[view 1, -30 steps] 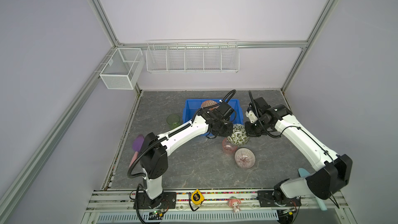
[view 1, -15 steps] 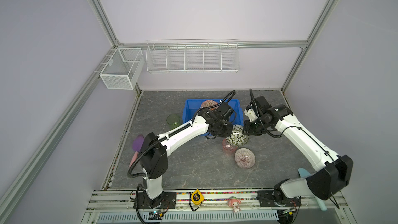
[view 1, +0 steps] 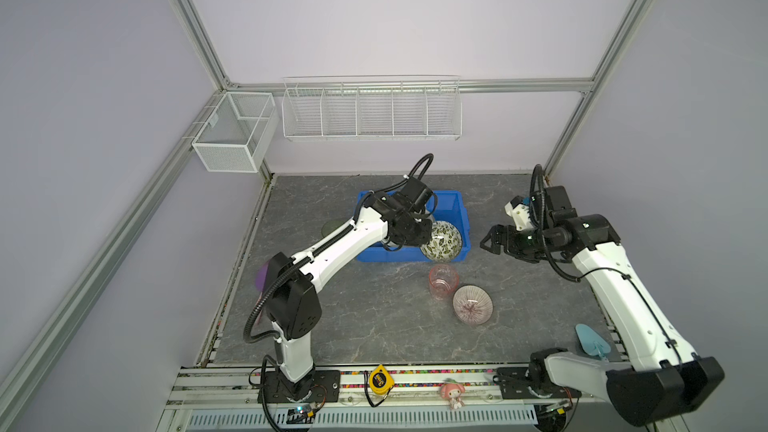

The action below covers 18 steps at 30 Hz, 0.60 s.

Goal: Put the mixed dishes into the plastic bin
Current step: 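Carry the leaf-print bowl over the bin with the left gripper while right withdraws, then lower the leaf-print bowl onto the orange-print bowl in the bin with the left gripper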

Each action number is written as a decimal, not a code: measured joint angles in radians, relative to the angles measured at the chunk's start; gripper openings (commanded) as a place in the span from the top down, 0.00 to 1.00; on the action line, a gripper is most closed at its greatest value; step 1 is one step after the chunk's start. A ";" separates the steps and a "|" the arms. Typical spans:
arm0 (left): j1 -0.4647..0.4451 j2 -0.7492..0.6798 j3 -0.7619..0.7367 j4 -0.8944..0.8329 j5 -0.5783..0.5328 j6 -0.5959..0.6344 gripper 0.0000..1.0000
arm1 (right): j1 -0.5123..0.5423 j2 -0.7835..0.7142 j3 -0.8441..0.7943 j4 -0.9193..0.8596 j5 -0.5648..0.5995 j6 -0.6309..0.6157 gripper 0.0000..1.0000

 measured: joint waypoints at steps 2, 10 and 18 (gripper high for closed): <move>0.031 0.000 0.063 -0.021 -0.025 0.016 1.00 | -0.014 -0.005 -0.014 -0.002 -0.009 -0.001 0.12; 0.148 0.048 0.241 -0.069 -0.098 0.045 1.00 | -0.042 -0.021 -0.048 -0.007 -0.011 -0.003 0.12; 0.210 0.222 0.373 -0.130 -0.139 0.047 1.00 | -0.051 -0.022 -0.055 -0.006 -0.021 -0.015 0.11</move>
